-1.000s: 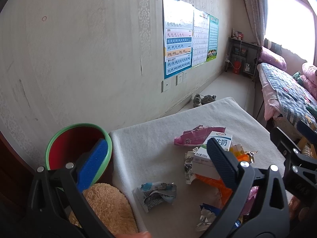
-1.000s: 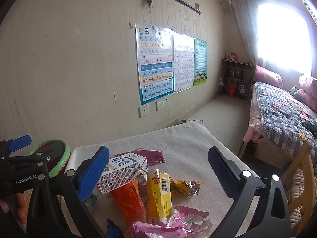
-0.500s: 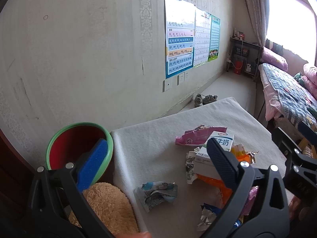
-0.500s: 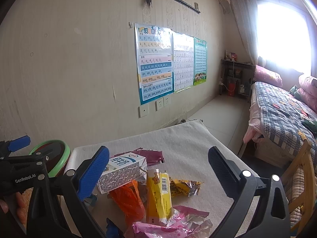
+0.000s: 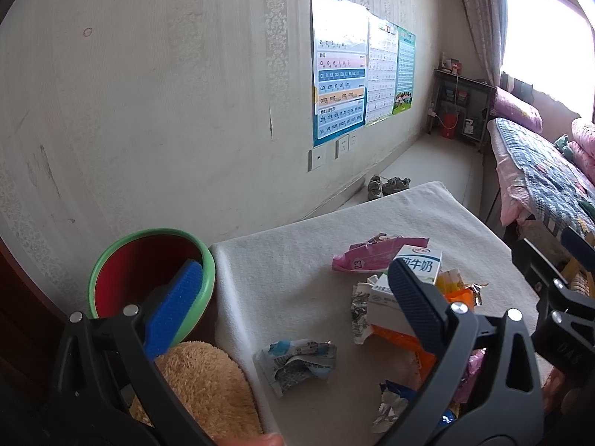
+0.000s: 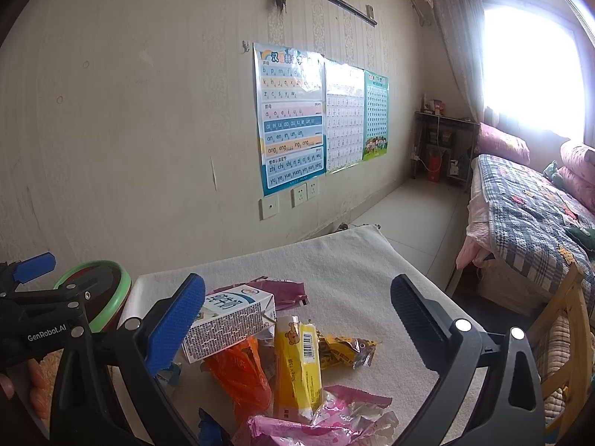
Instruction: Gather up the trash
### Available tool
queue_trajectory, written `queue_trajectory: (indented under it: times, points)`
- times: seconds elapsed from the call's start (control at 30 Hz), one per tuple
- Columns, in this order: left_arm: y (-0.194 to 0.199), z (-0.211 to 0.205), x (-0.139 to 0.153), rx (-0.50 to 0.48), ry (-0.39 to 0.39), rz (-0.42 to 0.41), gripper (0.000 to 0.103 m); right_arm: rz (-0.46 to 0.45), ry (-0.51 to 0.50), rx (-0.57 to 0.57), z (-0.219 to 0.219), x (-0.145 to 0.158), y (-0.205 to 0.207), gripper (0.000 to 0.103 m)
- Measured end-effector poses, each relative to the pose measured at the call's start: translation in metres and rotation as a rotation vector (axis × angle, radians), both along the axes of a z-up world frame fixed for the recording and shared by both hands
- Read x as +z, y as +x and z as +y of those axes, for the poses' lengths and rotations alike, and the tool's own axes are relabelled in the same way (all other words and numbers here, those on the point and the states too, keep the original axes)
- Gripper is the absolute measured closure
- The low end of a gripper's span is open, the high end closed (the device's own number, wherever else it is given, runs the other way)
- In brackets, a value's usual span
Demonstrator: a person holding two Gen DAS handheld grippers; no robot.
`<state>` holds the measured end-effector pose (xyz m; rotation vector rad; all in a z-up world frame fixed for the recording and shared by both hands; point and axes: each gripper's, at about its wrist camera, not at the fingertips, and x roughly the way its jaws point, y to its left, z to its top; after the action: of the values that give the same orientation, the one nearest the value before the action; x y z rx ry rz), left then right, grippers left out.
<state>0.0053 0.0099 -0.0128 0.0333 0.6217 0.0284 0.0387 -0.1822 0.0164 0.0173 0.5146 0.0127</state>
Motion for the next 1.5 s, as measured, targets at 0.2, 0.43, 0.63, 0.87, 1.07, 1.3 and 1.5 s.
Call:
queue_trajectory:
  times: [0.2,0.43,0.63,0.87,1.07,1.3,1.5]
  points:
    - [0.001,0.003,-0.002,0.017,0.003,-0.002,0.005,0.006,-0.001,0.008,0.0,-0.001,0.0,0.007]
    - [0.008,0.006,-0.003,0.011,0.031,-0.031,0.005,0.084,0.01,0.001,-0.01,-0.009,0.008,0.007]
    - [0.039,-0.024,-0.014,-0.173,0.028,0.135,0.005,0.134,0.036,-0.049,-0.029,-0.013,0.017,0.007]
    - [0.078,-0.07,-0.046,-0.312,0.05,0.269,0.008,0.204,0.169,-0.105,-0.067,-0.017,0.021,0.007]
    - [0.085,-0.068,-0.067,-0.305,0.022,0.323,0.045,0.284,0.26,-0.074,-0.067,-0.024,0.027,0.016]
    - [0.073,-0.039,-0.051,-0.262,-0.054,0.263,0.046,0.337,0.196,0.064,-0.028,-0.037,0.031,0.017]
    - [0.053,0.0,-0.038,-0.21,-0.082,0.235,0.047,0.384,0.237,0.186,-0.005,-0.052,0.033,0.032]
